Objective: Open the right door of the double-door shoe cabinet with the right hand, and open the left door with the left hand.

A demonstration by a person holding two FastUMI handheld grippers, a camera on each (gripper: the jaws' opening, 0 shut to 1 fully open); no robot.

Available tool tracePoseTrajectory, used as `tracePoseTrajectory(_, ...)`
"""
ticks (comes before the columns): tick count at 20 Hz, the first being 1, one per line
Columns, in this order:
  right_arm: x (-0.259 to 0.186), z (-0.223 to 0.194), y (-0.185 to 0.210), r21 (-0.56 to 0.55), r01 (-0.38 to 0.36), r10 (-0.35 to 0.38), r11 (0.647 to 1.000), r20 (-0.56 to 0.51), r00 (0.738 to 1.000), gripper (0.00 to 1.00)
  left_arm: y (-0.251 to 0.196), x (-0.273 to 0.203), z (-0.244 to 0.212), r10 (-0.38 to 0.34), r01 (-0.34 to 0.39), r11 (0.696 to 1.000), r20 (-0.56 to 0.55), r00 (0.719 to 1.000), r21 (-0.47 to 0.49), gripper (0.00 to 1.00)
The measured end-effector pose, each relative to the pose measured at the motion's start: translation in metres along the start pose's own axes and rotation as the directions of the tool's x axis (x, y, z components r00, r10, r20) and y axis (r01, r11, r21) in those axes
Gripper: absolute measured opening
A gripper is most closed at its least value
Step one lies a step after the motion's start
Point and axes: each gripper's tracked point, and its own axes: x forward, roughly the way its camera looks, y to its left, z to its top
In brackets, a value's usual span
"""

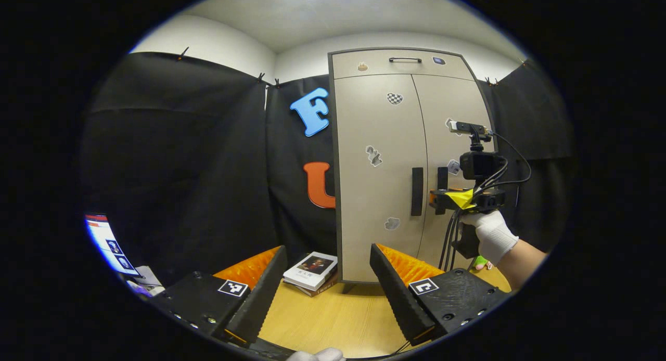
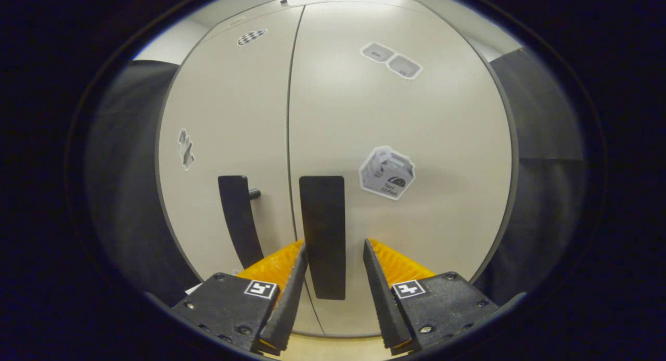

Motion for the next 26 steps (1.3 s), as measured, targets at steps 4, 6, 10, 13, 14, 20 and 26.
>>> tracePoseTrajectory(4, -0.002, 0.0, 0.006, 0.009, -0.014, 0.014, 1.0, 0.0, 1.0, 0.47, -0.002, 0.006, -0.002, -0.007, 0.007, 1.0, -0.003, 1.0, -0.007, 0.96)
tracePoseTrajectory(6, -0.002, -0.001, 0.006, -0.008, -0.011, 0.011, 1.0, -0.01, 1.0, 0.36, -0.002, 0.006, -0.002, -0.011, 0.011, 1.0, -0.001, 1.0, -0.011, 0.96)
tracePoseTrajectory(10, -0.006, -0.002, 0.006, -0.006, -0.017, 0.016, 1.0, -0.022, 1.0, 0.29, 0.0, 0.003, -0.003, -0.016, 0.016, 1.0, 0.004, 1.0, -0.017, 0.96)
tracePoseTrajectory(13, -0.014, -0.004, 0.007, -0.007, -0.027, 0.026, 1.0, -0.023, 0.999, 0.26, 0.004, 0.0, -0.002, -0.023, 0.023, 1.0, 0.008, 1.0, -0.021, 0.96)
tracePoseTrajectory(14, -0.018, -0.005, 0.007, -0.007, -0.032, 0.032, 0.999, -0.022, 0.999, 0.25, 0.005, -0.001, -0.002, -0.026, 0.026, 0.999, 0.01, 1.0, -0.022, 0.96)
tracePoseTrajectory(20, -0.062, -0.01, -0.006, -0.007, -0.053, 0.053, 0.999, -0.019, 0.998, 0.24, 0.004, -0.021, -0.001, -0.054, 0.054, 0.998, 0.021, 0.998, -0.03, 0.96)
tracePoseTrajectory(26, -0.113, -0.015, -0.032, 0.001, -0.047, 0.047, 0.999, -0.016, 0.999, 0.23, -0.006, -0.039, -0.002, -0.115, 0.116, 0.993, 0.027, 0.993, -0.033, 0.96)
